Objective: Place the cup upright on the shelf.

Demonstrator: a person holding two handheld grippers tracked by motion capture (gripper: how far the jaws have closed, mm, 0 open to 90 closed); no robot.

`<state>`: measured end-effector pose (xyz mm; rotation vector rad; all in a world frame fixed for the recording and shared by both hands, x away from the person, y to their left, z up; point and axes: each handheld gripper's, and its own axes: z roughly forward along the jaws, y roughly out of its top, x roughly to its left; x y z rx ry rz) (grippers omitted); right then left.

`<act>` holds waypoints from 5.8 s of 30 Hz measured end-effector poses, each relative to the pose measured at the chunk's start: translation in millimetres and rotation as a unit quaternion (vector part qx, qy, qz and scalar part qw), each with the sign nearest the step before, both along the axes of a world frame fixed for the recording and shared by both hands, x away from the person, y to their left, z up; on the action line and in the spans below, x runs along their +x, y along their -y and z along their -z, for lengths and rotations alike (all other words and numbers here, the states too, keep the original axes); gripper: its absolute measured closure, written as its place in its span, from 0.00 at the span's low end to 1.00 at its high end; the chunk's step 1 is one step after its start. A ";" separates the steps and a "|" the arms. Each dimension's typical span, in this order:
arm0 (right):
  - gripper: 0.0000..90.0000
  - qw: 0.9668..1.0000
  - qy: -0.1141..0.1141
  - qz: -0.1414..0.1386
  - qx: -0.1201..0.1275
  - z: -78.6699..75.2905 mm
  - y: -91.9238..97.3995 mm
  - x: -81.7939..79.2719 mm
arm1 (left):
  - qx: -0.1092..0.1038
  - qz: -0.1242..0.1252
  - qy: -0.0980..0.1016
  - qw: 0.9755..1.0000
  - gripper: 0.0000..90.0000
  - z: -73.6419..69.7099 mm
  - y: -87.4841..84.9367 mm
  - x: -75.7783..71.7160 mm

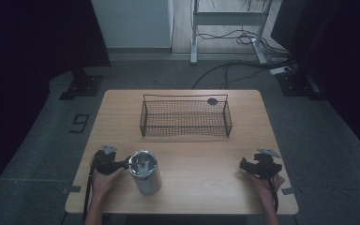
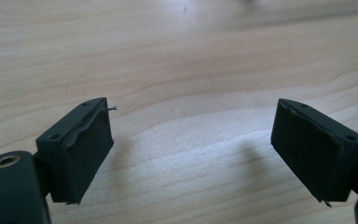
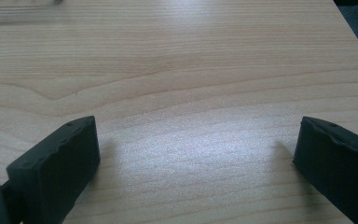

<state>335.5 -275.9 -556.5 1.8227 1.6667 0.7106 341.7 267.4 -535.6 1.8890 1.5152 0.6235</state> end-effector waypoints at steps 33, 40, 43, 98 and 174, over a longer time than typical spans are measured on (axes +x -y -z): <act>0.00 1.000 0.000 -0.007 0.000 0.0 1.0 1.0 | -0.053 0.072 0.083 0.993 0.12 -57.6 5.1 -58.3; 0.00 1.000 0.000 -0.007 0.000 0.0 1.0 1.2 | -0.069 0.100 0.098 0.988 0.10 -69.9 4.7 -71.3; 0.00 1.000 0.001 -0.007 0.000 0.0 1.1 1.4 | -0.085 0.111 0.096 0.985 0.10 -73.6 3.0 -74.0; 0.00 1.000 0.000 -0.007 -0.001 -0.1 1.2 2.7 | -0.103 0.251 0.097 0.958 0.00 -79.8 66.4 -90.1; 0.01 1.000 0.002 -0.002 -0.001 -0.1 0.8 2.5 | -0.091 0.150 0.153 0.973 0.05 -119.5 57.7 -50.2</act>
